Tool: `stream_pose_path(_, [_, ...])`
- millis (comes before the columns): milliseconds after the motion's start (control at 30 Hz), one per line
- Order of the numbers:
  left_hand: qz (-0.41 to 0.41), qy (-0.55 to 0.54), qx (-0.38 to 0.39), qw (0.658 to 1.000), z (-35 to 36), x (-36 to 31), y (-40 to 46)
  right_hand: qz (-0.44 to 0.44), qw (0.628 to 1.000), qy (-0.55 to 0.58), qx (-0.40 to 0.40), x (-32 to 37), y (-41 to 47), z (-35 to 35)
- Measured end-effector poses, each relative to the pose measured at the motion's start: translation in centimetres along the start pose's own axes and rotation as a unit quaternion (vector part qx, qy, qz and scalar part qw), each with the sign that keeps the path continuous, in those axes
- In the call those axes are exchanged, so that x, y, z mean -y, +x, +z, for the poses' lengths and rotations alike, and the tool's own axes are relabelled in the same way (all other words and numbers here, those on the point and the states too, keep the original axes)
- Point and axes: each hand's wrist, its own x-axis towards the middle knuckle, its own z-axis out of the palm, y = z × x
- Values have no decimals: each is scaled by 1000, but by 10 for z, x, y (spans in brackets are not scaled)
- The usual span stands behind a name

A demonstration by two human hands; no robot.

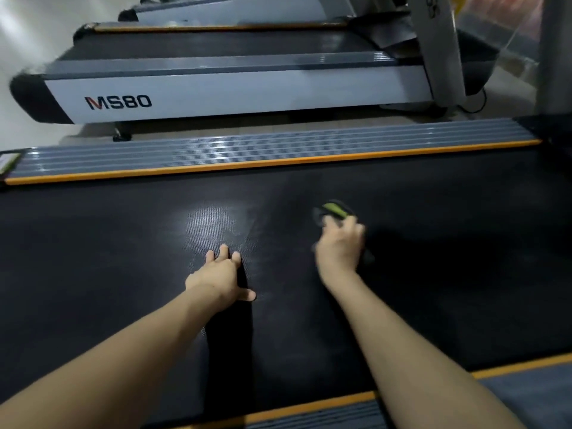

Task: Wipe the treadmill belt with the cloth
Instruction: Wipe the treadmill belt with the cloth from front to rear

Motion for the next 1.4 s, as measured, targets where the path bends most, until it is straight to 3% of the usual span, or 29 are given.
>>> stream_pose_path(100, [-6,-9,-1,1000,0,-1,-2,-153,986,0,72,64,-42,25])
stream_pose_path(200, [6,-13,-10,1000,2,1,-4,-222,971,10,84,34,-24,7])
stream_pose_path(267, [6,-16,-16,1000,2,2,-6,-187,981,-19,55,-25,5,-10])
stream_pose_path(367, [9,-11,-24,1000,1,2,-8,-51,996,-63,40,-95,35,-43])
stream_pose_path(500, [8,-19,-26,999,2,4,-7,37,996,-85,-16,-56,10,-31])
stream_pose_path(567, [9,-22,-31,999,2,3,-7,-4,999,-26,-23,-5,-14,-6])
stream_pose_path(667, [13,-23,-36,999,6,7,-3,-147,988,3,47,59,-54,21])
stream_pose_path(733, [20,-24,-38,999,10,11,0,-231,969,21,87,56,-52,16])
stream_pose_path(800, [25,-25,-42,998,12,14,3,-262,962,-1,79,13,-31,1])
stream_pose_path(833, [25,-23,-42,999,12,15,4,-240,969,-18,61,-17,-16,-8])
stream_pose_path(967, [29,-15,-44,999,12,14,6,-18,995,-96,16,-110,27,-57])
stream_pose_path(1067, [26,-13,-45,999,11,13,3,63,990,-129,-8,-73,12,-44])
stream_pose_path(1133, [22,-21,-42,999,11,13,2,11,998,-64,-4,-20,-17,-18])
stream_pose_path(1233, [20,-21,-38,999,11,14,2,-124,988,-9,86,43,-63,7])
stream_pose_path(1333, [24,-15,-35,999,12,14,1,-231,968,15,95,15,-55,-12])
stream_pose_path(1400, [22,-14,-35,999,10,13,-1,-221,974,-26,49,-43,-31,-34])
